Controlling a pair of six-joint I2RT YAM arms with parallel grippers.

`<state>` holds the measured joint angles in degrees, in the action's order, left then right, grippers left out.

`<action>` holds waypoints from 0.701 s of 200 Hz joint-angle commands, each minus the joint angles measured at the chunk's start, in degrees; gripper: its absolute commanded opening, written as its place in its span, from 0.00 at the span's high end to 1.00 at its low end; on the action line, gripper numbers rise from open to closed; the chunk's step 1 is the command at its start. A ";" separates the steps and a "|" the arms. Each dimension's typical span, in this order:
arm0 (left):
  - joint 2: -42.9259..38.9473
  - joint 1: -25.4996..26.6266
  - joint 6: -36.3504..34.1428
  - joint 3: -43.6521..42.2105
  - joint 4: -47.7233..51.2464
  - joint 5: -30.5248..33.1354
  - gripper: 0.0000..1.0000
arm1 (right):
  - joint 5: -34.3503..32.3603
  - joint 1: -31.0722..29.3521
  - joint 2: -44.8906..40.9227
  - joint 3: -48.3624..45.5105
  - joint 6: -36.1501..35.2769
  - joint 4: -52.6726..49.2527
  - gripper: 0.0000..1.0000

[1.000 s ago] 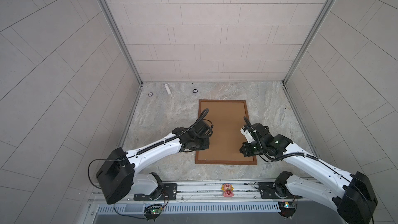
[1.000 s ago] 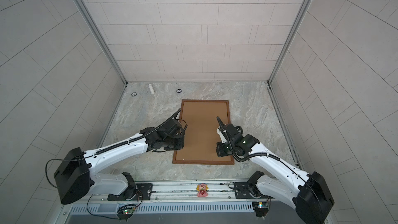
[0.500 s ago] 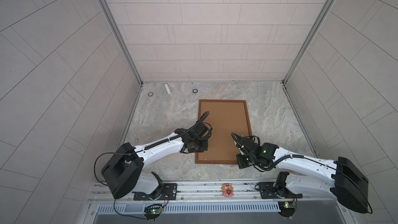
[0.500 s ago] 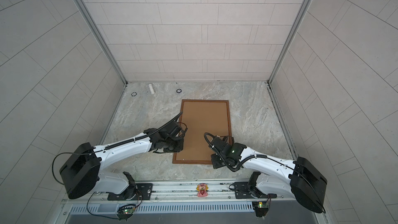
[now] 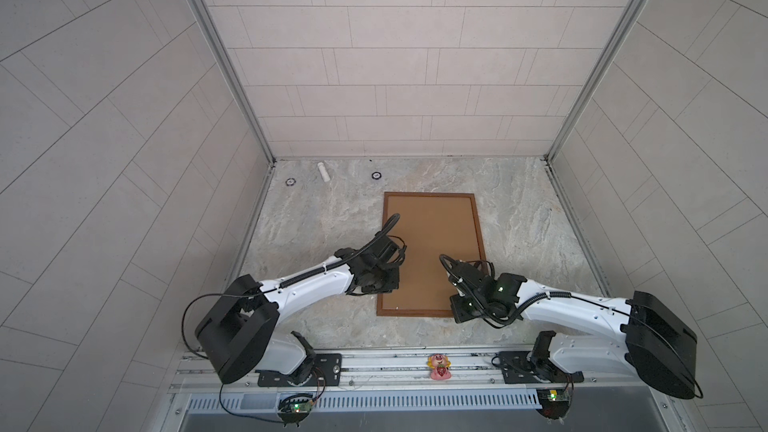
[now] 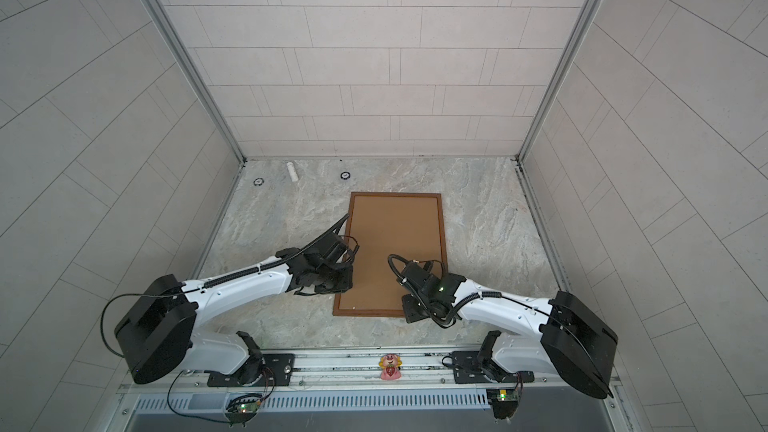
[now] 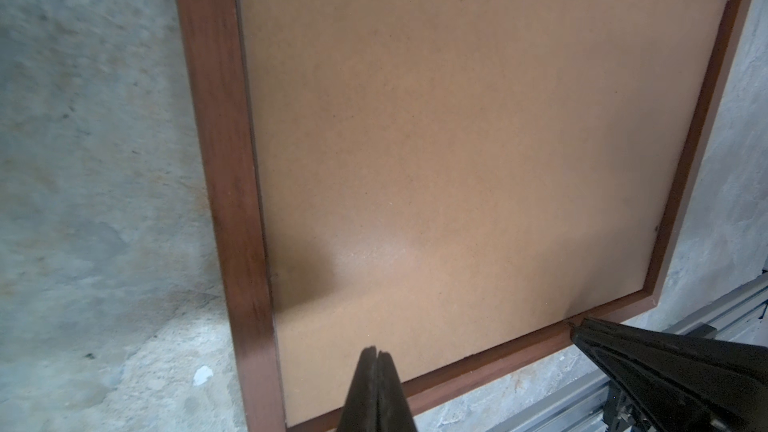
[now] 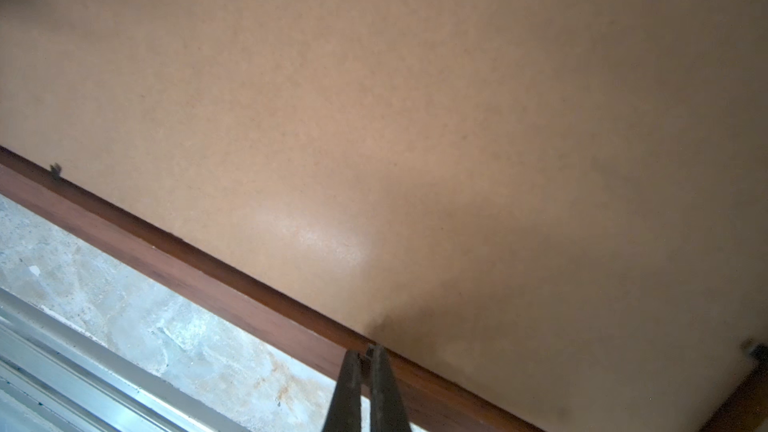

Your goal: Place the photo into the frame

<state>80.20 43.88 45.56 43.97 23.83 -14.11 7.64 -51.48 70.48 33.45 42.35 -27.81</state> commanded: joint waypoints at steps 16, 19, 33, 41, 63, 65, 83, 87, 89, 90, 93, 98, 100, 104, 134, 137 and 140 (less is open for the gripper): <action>-0.29 -0.19 -0.30 -0.15 0.25 -0.26 0.97 | -5.92 -0.22 3.31 1.68 -0.25 -5.75 1.00; -0.24 -0.20 -0.30 -0.19 0.18 -0.26 0.97 | -5.96 -0.20 3.54 1.68 -0.33 -5.65 1.00; -0.25 -0.19 -0.30 -0.25 0.07 -0.33 0.97 | -5.71 -0.20 4.28 1.70 -0.51 -5.07 1.00; -0.22 -0.19 -0.30 -0.19 0.07 -0.37 0.97 | -5.64 -0.20 4.45 1.70 -0.43 -4.56 1.00; -0.30 -0.20 -0.25 -0.33 0.16 -0.29 0.97 | -5.57 -0.25 5.14 1.65 -0.29 -3.93 1.00; -0.33 -0.17 -0.22 -0.36 0.16 -0.32 0.97 | -5.61 -0.21 5.12 1.69 -0.33 -3.92 1.00; -0.41 -0.20 -0.21 -0.39 0.03 -0.18 0.97 | -6.11 -0.22 5.92 1.18 -0.42 -3.74 1.00; -0.43 -0.15 -0.21 -0.45 0.07 -0.24 0.97 | -6.29 -0.20 6.13 1.10 -0.51 -3.66 1.00; -0.45 -0.19 -0.17 -0.46 0.03 -0.22 0.97 | -6.38 -0.20 6.29 1.03 -0.55 -3.65 1.00; -0.47 -0.15 -0.14 -0.46 0.05 -0.18 0.97 | -6.44 -0.24 6.40 0.93 -0.58 -3.61 1.00; -0.46 -0.19 -0.12 -0.40 0.05 -0.21 0.97 | -6.49 -0.23 6.62 0.83 -0.60 -3.56 1.00; -0.43 -0.15 -0.12 -0.53 -0.01 -0.19 0.97 | -6.57 -0.21 7.17 0.59 -0.60 -3.48 1.00; -0.43 -0.16 -0.12 -0.54 -0.02 -0.21 0.97 | -6.58 -0.20 7.36 0.57 -0.60 -3.48 1.00; -0.46 -0.19 -0.12 -0.49 -0.02 -0.20 0.97 | -6.50 -0.20 7.74 0.48 -0.59 -3.48 1.00; -0.82 -0.19 0.13 -0.81 -0.10 0.12 0.97 | -6.05 -0.20 9.49 -0.06 -0.51 -2.61 1.00; -0.76 -0.20 0.14 -0.81 -0.10 0.08 0.97 | -6.13 -0.12 9.64 -0.05 -0.58 -2.55 1.00; -0.86 -0.15 0.14 -0.79 -0.10 0.05 0.97 | -6.08 -0.07 9.85 -0.05 -0.60 -2.55 1.00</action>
<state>80.20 43.88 45.56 43.94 23.77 -14.33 4.71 -51.75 76.53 36.18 42.04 -27.42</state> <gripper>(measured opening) 0.046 0.048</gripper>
